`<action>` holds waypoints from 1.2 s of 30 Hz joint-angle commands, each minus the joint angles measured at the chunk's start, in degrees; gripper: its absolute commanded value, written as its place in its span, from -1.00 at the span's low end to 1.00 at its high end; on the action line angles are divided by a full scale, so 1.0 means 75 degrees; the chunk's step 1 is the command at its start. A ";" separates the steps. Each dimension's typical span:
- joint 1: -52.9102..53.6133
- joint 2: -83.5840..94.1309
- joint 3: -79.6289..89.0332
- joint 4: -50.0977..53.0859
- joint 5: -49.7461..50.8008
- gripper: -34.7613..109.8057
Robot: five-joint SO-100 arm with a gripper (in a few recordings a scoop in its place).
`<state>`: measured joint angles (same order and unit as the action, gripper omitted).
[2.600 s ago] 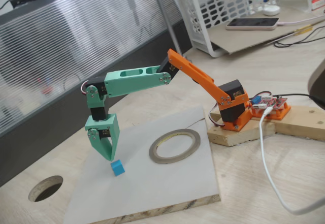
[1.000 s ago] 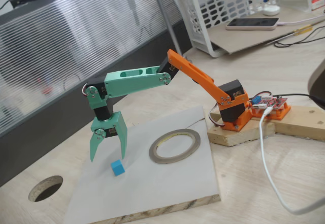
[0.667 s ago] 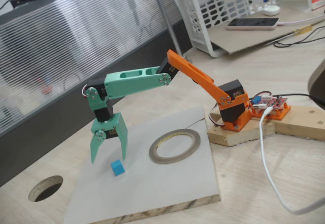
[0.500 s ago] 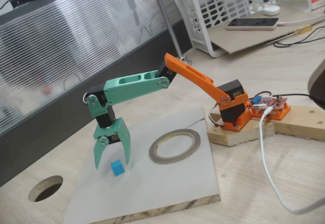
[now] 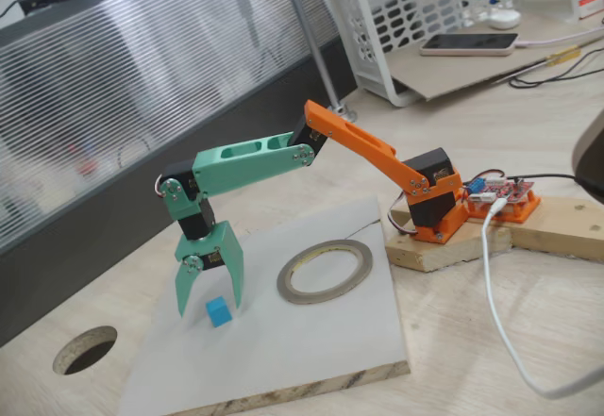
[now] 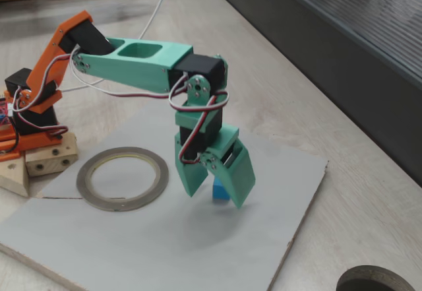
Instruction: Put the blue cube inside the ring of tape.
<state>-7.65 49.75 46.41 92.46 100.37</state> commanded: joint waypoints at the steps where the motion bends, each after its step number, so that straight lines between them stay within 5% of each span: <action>1: -0.0082 0.0117 -0.0105 0.0141 0.0059 0.33; 22: -0.0082 0.0117 -0.0164 0.0141 0.0094 0.31; 36: -0.0082 0.0199 -0.0188 0.0047 0.0105 -0.10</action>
<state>-7.56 49.75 46.41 92.29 100.72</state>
